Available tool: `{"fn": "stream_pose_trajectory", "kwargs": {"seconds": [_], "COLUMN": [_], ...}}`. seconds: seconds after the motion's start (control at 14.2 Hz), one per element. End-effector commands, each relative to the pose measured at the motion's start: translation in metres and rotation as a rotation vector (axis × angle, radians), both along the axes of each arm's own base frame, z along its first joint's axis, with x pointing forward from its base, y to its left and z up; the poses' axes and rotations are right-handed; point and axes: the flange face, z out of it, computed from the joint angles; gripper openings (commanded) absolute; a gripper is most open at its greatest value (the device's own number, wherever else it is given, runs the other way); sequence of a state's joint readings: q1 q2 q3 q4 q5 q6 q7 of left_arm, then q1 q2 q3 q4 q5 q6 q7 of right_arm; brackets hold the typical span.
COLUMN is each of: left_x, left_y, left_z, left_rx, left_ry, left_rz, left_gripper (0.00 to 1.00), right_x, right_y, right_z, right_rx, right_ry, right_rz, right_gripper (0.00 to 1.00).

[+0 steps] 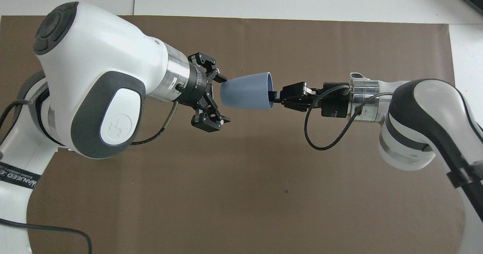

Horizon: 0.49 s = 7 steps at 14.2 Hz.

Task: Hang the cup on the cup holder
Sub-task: 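Grasp the cup base with the left gripper from the right gripper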

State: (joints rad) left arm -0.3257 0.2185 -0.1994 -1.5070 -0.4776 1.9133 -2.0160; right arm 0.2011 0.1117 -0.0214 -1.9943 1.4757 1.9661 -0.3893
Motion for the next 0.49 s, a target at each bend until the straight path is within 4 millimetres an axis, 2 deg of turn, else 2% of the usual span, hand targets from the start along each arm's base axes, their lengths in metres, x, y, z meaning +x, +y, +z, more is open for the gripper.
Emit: {"fn": "stream_pose_trajectory", "kwargs": {"seconds": [0.0, 0.14, 0.42], "left_x": [-0.002, -0.001, -0.007], "left_y": [-0.007, -0.011, -0.02], "left_z": [-0.006, -0.005, -0.017], "left_rx": [-0.023, -0.035, -0.031], "left_ry": [-0.011, -0.027, -0.028], "left_rz": [0.039, 0.067, 0.073], "left_gripper": [1.0, 1.0, 1.0], "right_x": [-0.007, -0.006, -0.006], "right_y": [-0.002, -0.003, -0.003], "right_z": [0.006, 0.006, 0.005], "right_rx": [0.023, 0.022, 0.022], "right_ry": [0.011, 0.01, 0.011], "right_rz": [-0.03, -0.031, -0.031], "right_gripper": [0.0, 0.0, 0.0]}}
